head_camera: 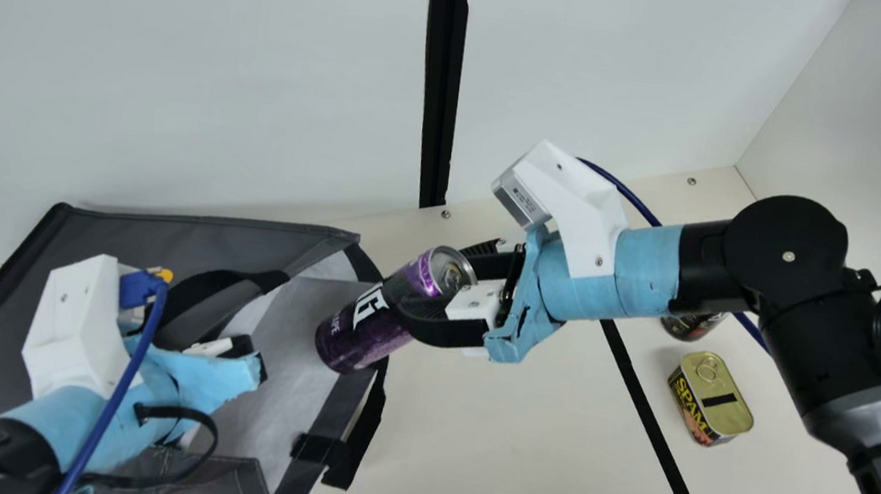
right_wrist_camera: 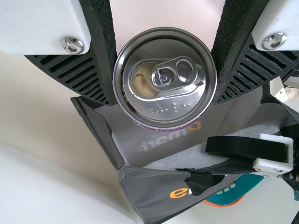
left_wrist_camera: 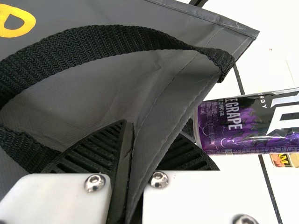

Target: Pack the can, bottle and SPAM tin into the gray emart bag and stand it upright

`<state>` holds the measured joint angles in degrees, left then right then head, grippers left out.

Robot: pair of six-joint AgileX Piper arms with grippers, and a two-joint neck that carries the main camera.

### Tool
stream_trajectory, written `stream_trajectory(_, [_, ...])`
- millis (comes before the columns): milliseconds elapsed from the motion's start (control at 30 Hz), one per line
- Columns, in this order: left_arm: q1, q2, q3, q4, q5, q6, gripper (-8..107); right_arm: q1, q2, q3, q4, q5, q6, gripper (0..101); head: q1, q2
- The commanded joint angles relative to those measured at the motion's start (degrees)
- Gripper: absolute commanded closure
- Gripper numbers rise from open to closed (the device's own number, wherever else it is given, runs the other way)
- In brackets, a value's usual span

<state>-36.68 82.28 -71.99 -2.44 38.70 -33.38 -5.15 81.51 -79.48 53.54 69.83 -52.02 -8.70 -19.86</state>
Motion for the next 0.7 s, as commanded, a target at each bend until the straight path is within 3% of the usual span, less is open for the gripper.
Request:
stream_trajectory(0, [0.00,0.00,0.00,0.00,0.00,0.00,107,-0.05,0.09,0.22,0.41,0.07,-0.11,101,-1.30,-0.14])
stream_trajectory(667, [0.00,0.00,0.00,0.00,0.00,0.00,107,-0.63,2.15,2.55,3.18,0.07,-1.31,101,-1.30,-0.14])
